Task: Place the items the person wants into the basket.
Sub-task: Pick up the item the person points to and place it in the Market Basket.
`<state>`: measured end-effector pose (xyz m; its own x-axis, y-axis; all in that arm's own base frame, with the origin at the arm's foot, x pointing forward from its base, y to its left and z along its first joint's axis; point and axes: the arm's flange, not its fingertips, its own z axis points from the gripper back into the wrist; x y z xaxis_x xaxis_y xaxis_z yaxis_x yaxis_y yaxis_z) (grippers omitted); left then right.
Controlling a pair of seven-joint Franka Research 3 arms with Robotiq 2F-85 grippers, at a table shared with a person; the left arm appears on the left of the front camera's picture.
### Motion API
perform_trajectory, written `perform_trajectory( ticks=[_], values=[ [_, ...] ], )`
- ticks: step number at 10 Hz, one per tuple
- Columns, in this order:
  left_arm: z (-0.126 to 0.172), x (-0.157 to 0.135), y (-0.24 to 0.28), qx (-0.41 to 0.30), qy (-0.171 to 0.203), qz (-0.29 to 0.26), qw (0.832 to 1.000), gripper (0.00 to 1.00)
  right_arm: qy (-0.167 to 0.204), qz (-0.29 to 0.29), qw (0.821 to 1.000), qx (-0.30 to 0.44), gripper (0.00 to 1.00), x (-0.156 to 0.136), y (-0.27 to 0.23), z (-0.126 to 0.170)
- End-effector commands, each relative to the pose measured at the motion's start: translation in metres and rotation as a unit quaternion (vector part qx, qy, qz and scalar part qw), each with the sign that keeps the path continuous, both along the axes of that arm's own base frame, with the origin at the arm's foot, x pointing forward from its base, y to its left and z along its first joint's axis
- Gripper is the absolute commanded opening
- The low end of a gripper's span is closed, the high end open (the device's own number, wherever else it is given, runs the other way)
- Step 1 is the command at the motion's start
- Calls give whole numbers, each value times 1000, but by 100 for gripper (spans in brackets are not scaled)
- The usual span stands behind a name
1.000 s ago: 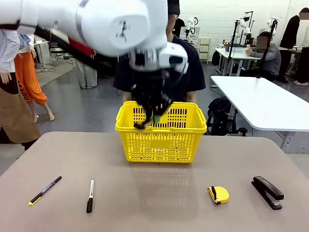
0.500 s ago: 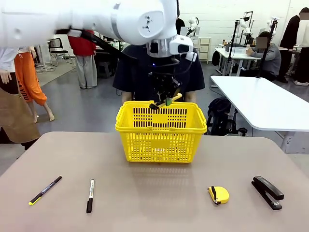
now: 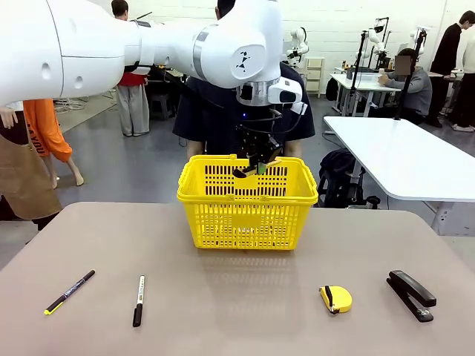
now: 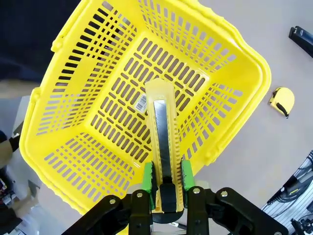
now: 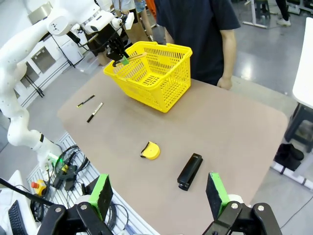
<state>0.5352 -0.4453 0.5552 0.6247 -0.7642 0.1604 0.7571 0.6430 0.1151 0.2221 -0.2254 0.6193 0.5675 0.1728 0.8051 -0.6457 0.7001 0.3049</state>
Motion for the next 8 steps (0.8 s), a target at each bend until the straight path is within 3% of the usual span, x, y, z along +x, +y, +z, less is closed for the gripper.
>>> perform_trajectory(
  ticks=[1,2,3,4,5,8],
  values=[
    [-5,2,3,5,9,5,1000,0,-12,8,1000,9,100,3,0,2],
    [-5,2,3,5,9,5,1000,0,-12,8,1000,9,100,3,0,2],
    [-3,1,1,2,2,1,1000,27,-12,8,1000,9,100,3,0,2],
    [-36,10,5,5,12,-14,1000,27,-12,8,1000,9,100,3,0,2],
    [-51,14,10,-10,-19,-42,999,27,-12,8,1000,9,100,3,0,2],
    [-71,18,16,-26,-35,-83,996,27,-12,8,1000,9,100,3,0,2]
  ],
)
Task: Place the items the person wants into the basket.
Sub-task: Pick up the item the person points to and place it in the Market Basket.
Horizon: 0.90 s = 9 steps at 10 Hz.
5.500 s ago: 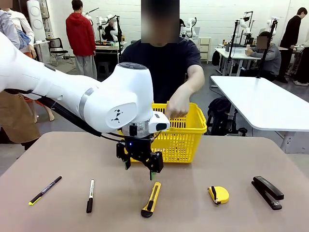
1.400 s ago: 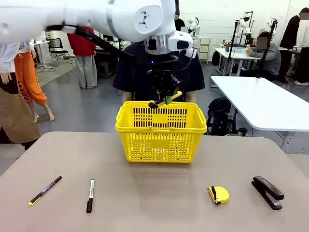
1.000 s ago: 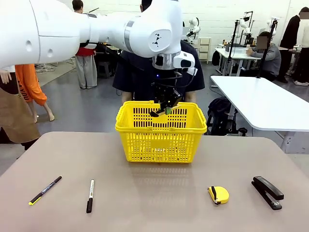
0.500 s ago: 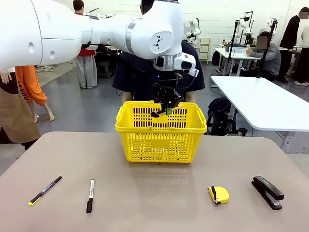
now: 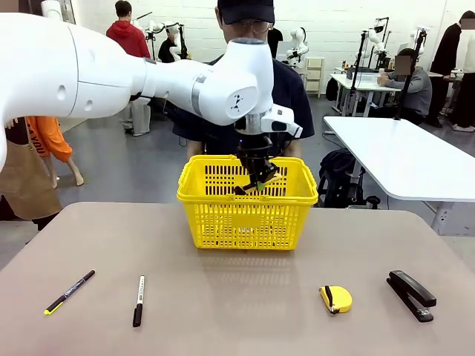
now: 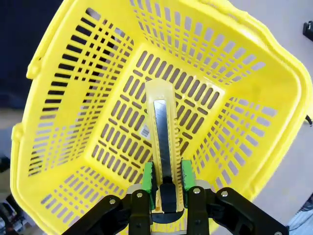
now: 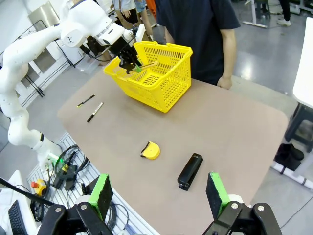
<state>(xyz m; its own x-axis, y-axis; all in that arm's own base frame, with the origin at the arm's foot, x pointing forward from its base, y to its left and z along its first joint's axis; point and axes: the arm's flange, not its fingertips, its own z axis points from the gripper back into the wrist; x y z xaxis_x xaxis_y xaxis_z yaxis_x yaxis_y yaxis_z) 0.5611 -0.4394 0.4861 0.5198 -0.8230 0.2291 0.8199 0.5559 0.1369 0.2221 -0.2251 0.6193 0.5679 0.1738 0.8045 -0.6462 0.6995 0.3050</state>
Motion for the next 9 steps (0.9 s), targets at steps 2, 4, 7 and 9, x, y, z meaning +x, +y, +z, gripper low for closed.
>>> perform_trajectory(
  ticks=[2,4,7,9],
  values=[
    [-19,1,10,6,-11,-44,999,27,-13,8,1000,9,100,3,0,2],
    [-32,15,9,14,-4,-56,998,27,-13,8,1000,9,100,3,0,2],
    [-49,30,10,31,5,-48,998,27,-13,8,1000,9,100,3,0,2],
    [-49,33,11,27,-4,-49,998,87,-13,8,1000,9,100,3,0,2]
  ],
)
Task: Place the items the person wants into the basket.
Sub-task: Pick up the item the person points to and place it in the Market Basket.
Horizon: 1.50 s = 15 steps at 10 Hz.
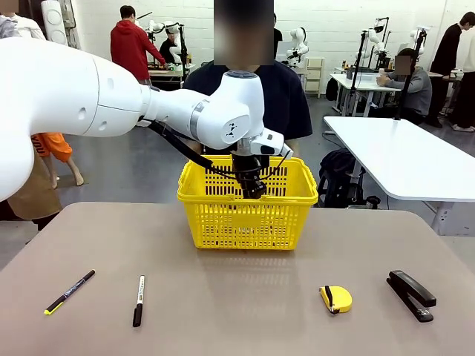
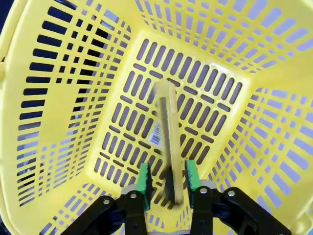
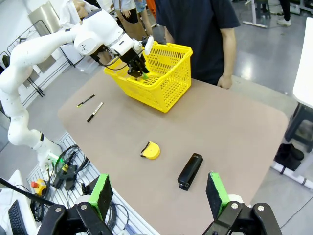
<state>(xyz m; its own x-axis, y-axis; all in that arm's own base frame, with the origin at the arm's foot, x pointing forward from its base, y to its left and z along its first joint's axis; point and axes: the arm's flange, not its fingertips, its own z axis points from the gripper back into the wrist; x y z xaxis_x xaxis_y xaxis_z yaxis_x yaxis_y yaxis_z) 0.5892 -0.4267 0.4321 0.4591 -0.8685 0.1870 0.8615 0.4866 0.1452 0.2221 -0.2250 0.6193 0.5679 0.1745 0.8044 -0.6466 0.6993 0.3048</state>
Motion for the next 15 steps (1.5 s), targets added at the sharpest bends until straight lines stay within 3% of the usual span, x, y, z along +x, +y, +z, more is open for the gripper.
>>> perform_trajectory(
  ticks=[1,8,9,10,11,12,13,15],
  values=[
    [5,6,-2,7,-15,-12,1000,100,-13,7,1000,9,100,3,0,2],
    [6,10,-3,18,-35,0,999,100,-13,7,1000,9,100,3,0,2],
    [12,11,-4,12,-46,30,998,100,-13,7,1000,9,100,3,0,2],
    [28,12,-6,-10,-34,122,992,100,-13,7,1000,9,100,3,0,2],
    [52,3,-3,-31,-32,184,982,100,-13,7,1000,9,100,3,0,2],
    [83,-15,9,-49,-31,203,978,100,-13,7,1000,9,100,3,0,2],
    [116,-46,33,-59,-44,197,978,100,-13,7,1000,9,100,3,0,2],
    [153,-110,85,-82,-57,205,974,100,-13,7,1000,9,100,3,0,2]
  ],
)
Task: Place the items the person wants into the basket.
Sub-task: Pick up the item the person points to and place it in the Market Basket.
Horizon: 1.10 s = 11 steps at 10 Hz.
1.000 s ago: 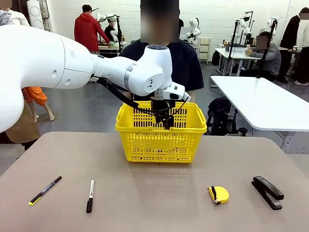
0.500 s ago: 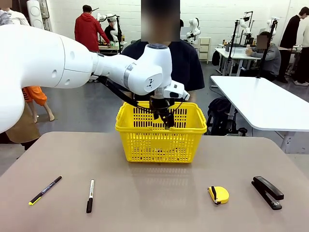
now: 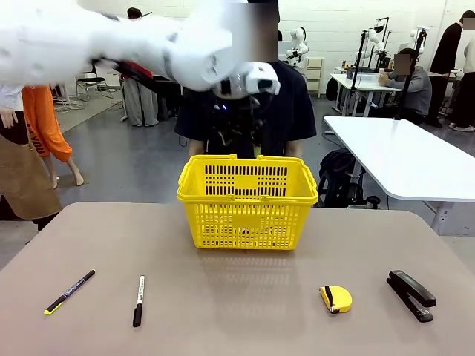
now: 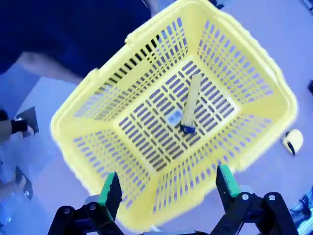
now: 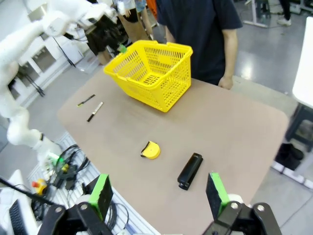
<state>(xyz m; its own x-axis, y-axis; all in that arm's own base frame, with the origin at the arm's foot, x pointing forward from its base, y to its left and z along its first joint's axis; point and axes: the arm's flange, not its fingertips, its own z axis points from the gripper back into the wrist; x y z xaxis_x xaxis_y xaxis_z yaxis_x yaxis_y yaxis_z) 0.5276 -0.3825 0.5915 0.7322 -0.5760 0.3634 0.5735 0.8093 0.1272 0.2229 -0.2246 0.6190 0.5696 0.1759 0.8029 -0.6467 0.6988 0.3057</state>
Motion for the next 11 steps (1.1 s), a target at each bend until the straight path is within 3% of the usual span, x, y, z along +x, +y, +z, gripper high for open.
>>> perform_trajectory(
  ticks=[1,3,5,8,11],
  values=[
    [3,-80,68,-25,-5,12,1000,100,-14,7,1000,10,100,2,-1,3],
    [7,-136,124,-43,6,31,999,100,-14,7,1000,10,100,2,-1,3],
    [-4,-163,174,-43,26,48,998,100,-14,7,1000,10,100,2,-1,3],
    [-6,-174,219,-67,21,59,996,100,-14,7,1000,10,100,2,-1,3],
    [-5,-177,216,-53,26,74,996,100,-14,7,1000,10,100,2,-1,3]
  ],
)
